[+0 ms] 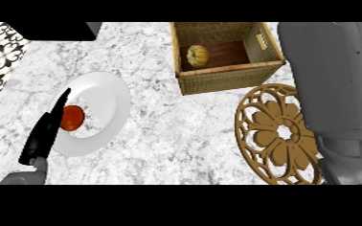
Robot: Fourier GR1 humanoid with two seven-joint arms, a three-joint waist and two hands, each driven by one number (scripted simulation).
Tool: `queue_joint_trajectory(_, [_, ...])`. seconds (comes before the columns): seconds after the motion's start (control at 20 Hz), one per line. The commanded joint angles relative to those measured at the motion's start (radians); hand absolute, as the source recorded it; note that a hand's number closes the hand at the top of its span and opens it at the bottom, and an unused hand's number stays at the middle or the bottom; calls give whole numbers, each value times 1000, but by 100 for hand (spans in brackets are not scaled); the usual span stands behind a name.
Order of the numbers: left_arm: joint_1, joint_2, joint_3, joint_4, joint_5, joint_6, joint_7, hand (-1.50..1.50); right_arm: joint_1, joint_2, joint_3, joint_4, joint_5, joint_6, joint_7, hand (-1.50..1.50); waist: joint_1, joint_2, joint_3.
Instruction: Pick the squash from the placemat and place it in the basket
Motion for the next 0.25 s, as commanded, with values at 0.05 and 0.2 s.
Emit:
queue_joint_trajectory(0.05, [36,-45,-40,-24,-5,-8,35,0,13,-16,-101,4,0,-118,57,-150,-5,0,-6])
queue_joint_trajectory(0.2, [29,-36,-14,8,-3,-2,20,0,52,-70,-172,-43,-46,-84,99,-150,-18,-1,-6])
